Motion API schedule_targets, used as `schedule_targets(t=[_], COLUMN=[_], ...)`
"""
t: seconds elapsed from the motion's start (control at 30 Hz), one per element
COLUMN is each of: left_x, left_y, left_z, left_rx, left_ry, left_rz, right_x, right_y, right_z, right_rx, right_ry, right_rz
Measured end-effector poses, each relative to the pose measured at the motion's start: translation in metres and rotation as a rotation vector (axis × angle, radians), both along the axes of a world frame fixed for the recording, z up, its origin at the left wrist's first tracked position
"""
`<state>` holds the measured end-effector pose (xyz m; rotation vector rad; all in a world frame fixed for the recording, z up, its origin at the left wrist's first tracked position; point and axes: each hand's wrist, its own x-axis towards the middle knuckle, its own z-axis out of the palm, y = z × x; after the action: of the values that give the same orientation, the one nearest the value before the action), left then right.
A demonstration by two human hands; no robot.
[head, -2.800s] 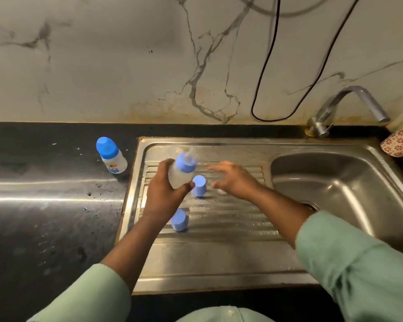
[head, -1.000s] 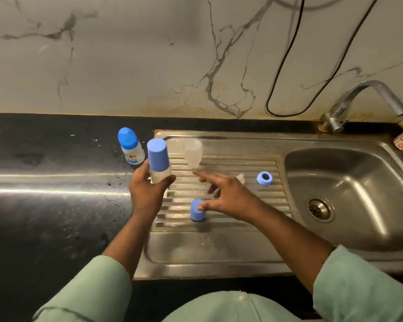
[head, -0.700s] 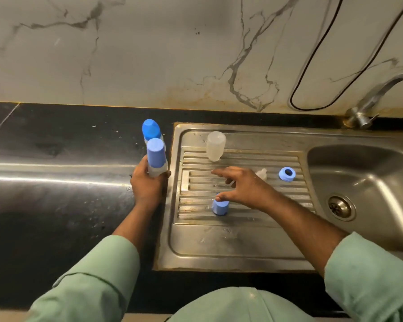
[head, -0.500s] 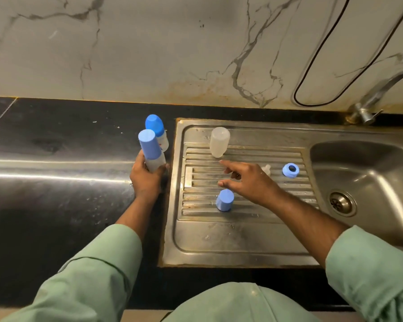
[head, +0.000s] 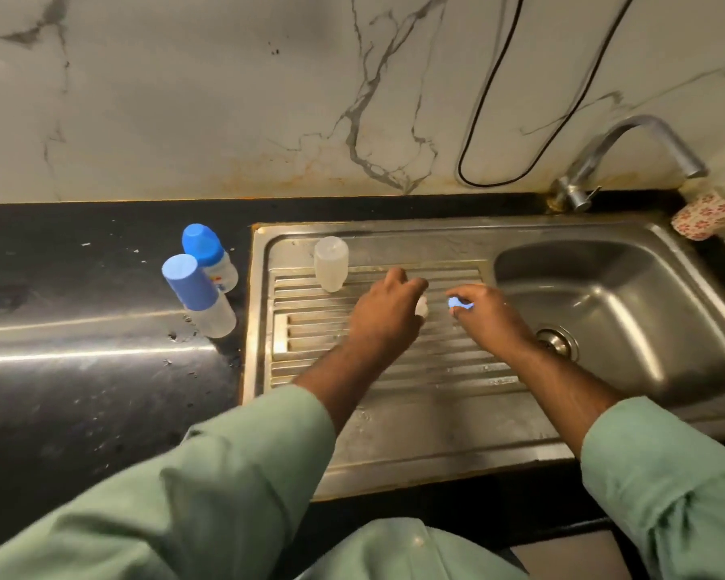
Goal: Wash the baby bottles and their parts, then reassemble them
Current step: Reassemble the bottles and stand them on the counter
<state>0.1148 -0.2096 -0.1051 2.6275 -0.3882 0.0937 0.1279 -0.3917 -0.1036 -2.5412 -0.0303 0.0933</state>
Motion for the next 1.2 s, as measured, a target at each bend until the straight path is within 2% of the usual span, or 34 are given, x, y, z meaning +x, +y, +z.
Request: schedule_targets(t=[0.07,0.17,0.27,0.43,0.47,0.53,0.57,0.6,0.63,0.67,0.7,0.73,0.77,0.8,0.83,0.9,0.93,1.0,1.07,1.2], left_x=[0.028,0.051,0.060,0.060,0.060,0.061,0.062,0.061,0.062,0.063,0.063,0.058,0.049,0.038,0.029,0.014,0.007,-0.001,-0.006,-0.019], left_y=[-0.017,-0.030,-0.040,-0.055,-0.058,-0.060,-0.063,-0.063,-0.061,-0.059,-0.058,-0.061,-0.064,-0.066,-0.068,-0.073,-0.075,-0.079,-0.084,-0.082], left_z=[-0.009,-0.019,-0.026,-0.018,-0.013,0.008,0.023,0.037,0.046,0.051,0.052,0.051,0.044,0.037,0.032,0.027,0.026,0.027,0.034,0.040], left_rx=[0.165,0.286,0.363,0.431,0.360,0.028,-0.221,-0.466,-0.596,-0.628,-0.527,-0.347,-0.231,-0.325,-0.530,-0.967,-1.126,-1.328,-1.356,-1.213], left_ry=[0.179,0.309,0.327,0.385,0.383,0.312,0.218,0.043,-0.114,-0.147,-0.020,0.240,0.494,0.648,0.698,0.628,0.580,0.510,0.459,0.252], left_rz=[-0.021,-0.055,-0.043,0.007,0.052,0.178,0.241,0.285,0.325,0.357,0.390,0.422,0.459,0.501,0.544,0.597,0.614,0.638,0.656,0.496], right_x=[0.012,0.025,0.029,0.031,0.033,0.037,0.041,0.042,0.043,0.043,0.044,0.043,0.038,0.030,0.027,0.023,0.020,0.013,0.001,-0.023], right_y=[-0.015,-0.025,-0.030,-0.032,-0.035,-0.044,-0.052,-0.060,-0.066,-0.071,-0.076,-0.080,-0.078,-0.077,-0.077,-0.077,-0.075,-0.067,-0.053,-0.031], right_z=[-0.004,-0.013,-0.024,-0.012,-0.006,0.008,0.018,0.030,0.042,0.050,0.052,0.052,0.047,0.040,0.033,0.028,0.028,0.028,0.026,0.025], right_rx=[-0.091,-0.220,-0.343,-0.329,-0.332,-0.222,-0.142,-0.039,0.069,0.148,0.182,0.162,0.036,-0.078,-0.077,0.214,0.380,0.649,0.785,0.961], right_ry=[0.055,0.141,0.262,0.176,0.164,0.078,-0.012,-0.149,-0.312,-0.460,-0.508,-0.412,-0.172,0.058,0.121,0.006,-0.040,0.052,0.175,0.098], right_rz=[0.037,0.156,0.170,0.196,0.206,0.182,0.156,0.125,0.103,0.089,0.095,0.138,0.202,0.263,0.272,0.139,0.085,0.042,0.002,-0.085])
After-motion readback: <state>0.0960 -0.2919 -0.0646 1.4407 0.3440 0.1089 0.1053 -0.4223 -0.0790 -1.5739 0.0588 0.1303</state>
